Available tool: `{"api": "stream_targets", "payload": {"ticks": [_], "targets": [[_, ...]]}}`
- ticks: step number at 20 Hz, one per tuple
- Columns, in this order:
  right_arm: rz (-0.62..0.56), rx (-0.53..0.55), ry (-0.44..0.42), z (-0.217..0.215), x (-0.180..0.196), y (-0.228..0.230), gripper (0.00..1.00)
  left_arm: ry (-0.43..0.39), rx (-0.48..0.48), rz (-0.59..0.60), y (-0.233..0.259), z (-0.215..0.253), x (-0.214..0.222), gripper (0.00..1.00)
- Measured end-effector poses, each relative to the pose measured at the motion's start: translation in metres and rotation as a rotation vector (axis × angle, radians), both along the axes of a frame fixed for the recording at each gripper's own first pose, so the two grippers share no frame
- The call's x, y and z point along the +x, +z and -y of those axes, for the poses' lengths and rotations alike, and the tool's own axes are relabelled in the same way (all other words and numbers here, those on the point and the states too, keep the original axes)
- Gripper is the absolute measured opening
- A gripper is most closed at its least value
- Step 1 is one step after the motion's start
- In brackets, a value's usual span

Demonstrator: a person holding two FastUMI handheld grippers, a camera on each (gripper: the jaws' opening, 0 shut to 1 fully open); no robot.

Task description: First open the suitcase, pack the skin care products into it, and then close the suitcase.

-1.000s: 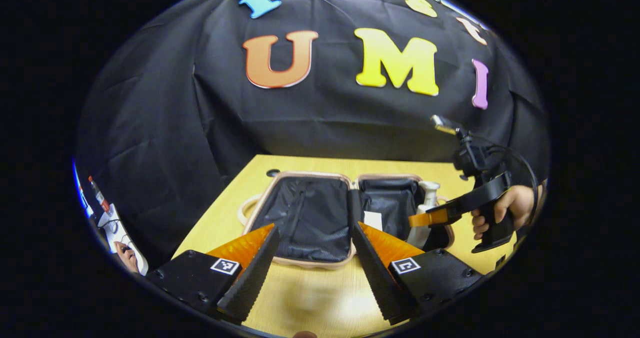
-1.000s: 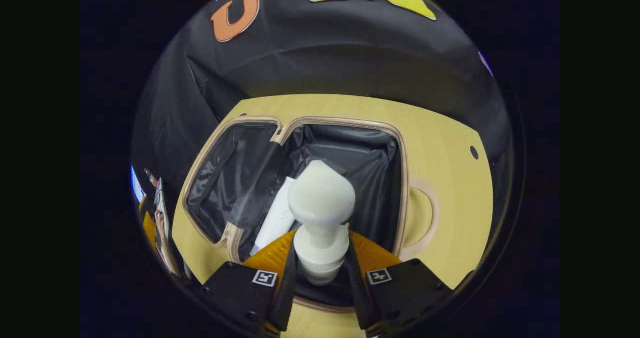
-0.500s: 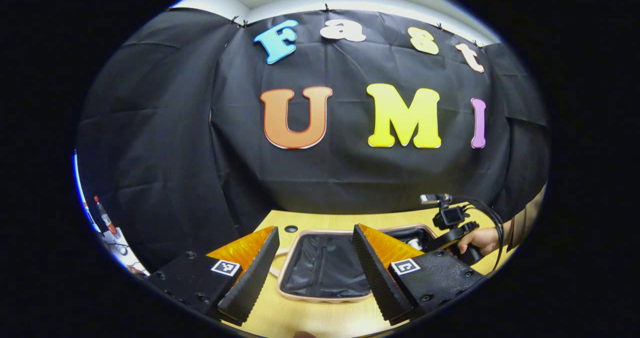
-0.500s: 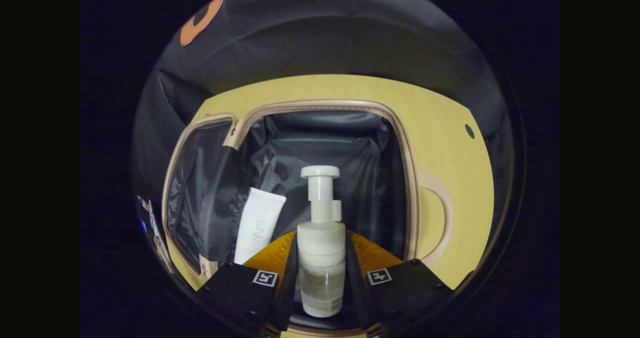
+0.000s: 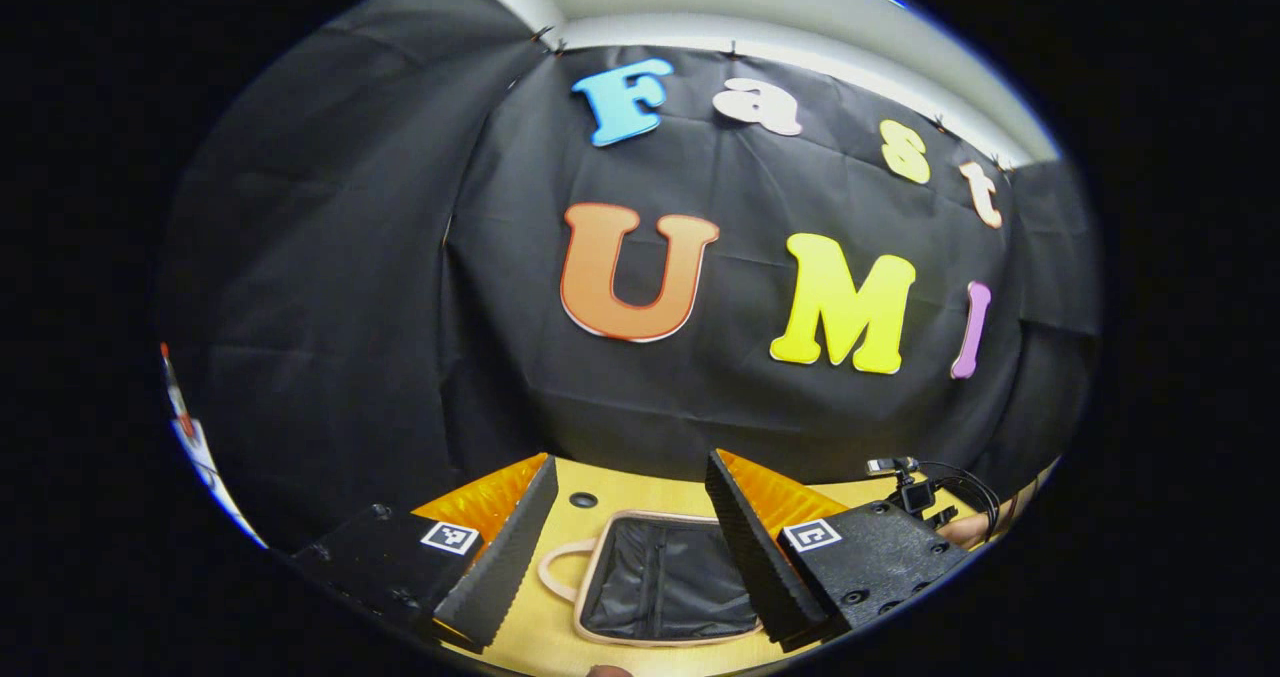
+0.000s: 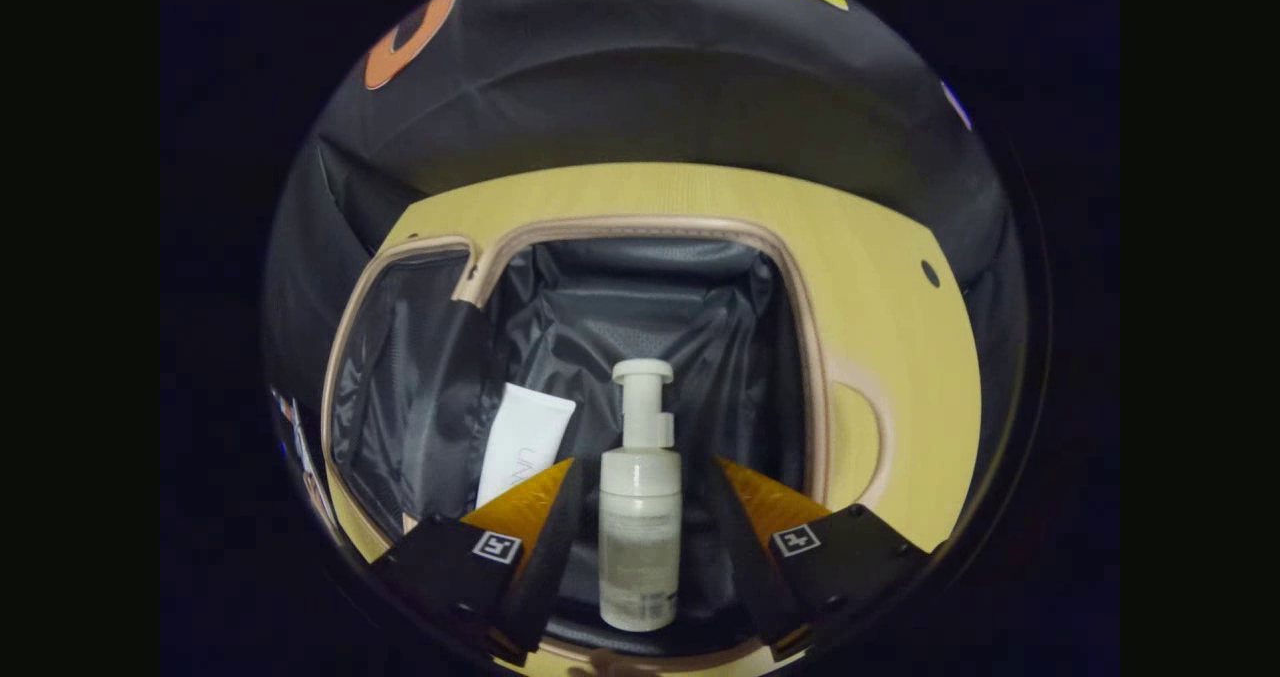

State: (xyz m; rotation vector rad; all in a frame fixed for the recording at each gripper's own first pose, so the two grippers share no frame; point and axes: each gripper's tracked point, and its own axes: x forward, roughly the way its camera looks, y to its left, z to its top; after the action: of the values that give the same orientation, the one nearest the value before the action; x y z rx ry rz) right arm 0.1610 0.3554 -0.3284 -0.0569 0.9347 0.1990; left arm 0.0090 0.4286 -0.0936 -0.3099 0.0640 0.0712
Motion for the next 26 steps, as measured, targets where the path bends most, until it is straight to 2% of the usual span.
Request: {"api": "stream_targets", "payload": {"ticks": [2,3,5,6,8,9,13,15,17,18,19,20,22,23,24,25,26], "targets": [[0.082,0.01,0.026,0.003,-0.004,0.041,0.73,0.0,-0.131,-0.022,-0.021,-0.018,0.017,0.96],[0.133,0.025,0.038,0.007,-0.008,0.068,0.8,0.001,-0.197,-0.027,-0.033,-0.026,0.022,1.0],[0.237,0.051,0.073,0.014,-0.02,0.124,0.78,0.002,-0.33,-0.045,-0.055,-0.045,0.03,0.98],[0.293,0.045,0.089,0.021,-0.027,0.151,0.8,0.007,-0.393,-0.059,-0.07,-0.053,0.034,0.97],[0.407,0.018,0.101,0.047,-0.04,0.211,0.77,0.022,-0.486,-0.111,-0.103,-0.06,0.045,0.98],[0.466,0.007,0.091,0.058,-0.047,0.243,0.8,0.029,-0.52,-0.133,-0.12,-0.061,0.05,0.98],[0.737,0.015,-0.001,0.106,-0.084,0.37,0.8,0.061,-0.678,-0.226,-0.187,-0.073,0.059,0.98],[0.856,0.034,-0.062,0.128,-0.113,0.416,0.8,0.068,-0.766,-0.28,-0.216,-0.07,0.061,0.98],[0.926,0.056,-0.107,0.149,-0.152,0.447,0.77,0.033,-0.876,-0.31,-0.229,-0.048,0.072,0.96],[0.945,0.063,-0.133,0.16,-0.171,0.457,0.8,0.026,-0.918,-0.323,-0.235,-0.039,0.075,0.96],[0.973,0.07,-0.154,0.17,-0.187,0.466,0.8,0.02,-0.948,-0.347,-0.245,-0.032,0.078,0.84],[1.012,0.071,-0.157,0.174,-0.201,0.477,0.8,0.034,-0.97,-0.377,-0.258,-0.026,0.079,0.95],[1.095,0.027,-0.137,0.18,-0.217,0.493,0.8,0.073,-1.016,-0.417,-0.279,-0.024,0.083,0.89],[1.119,-0.013,-0.131,0.185,-0.217,0.493,0.77,0.073,-1.051,-0.412,-0.28,-0.022,0.084,0.83],[1.129,-0.039,-0.128,0.187,-0.219,0.491,0.8,0.069,-1.077,-0.403,-0.278,-0.02,0.087,0.79],[1.124,-0.049,-0.13,0.188,-0.219,0.488,0.77,0.072,-1.085,-0.404,-0.281,-0.017,0.088,0.81],[1.104,-0.055,-0.136,0.19,-0.219,0.484,0.8,0.07,-1.076,-0.42,-0.285,-0.01,0.088,0.64]]}}
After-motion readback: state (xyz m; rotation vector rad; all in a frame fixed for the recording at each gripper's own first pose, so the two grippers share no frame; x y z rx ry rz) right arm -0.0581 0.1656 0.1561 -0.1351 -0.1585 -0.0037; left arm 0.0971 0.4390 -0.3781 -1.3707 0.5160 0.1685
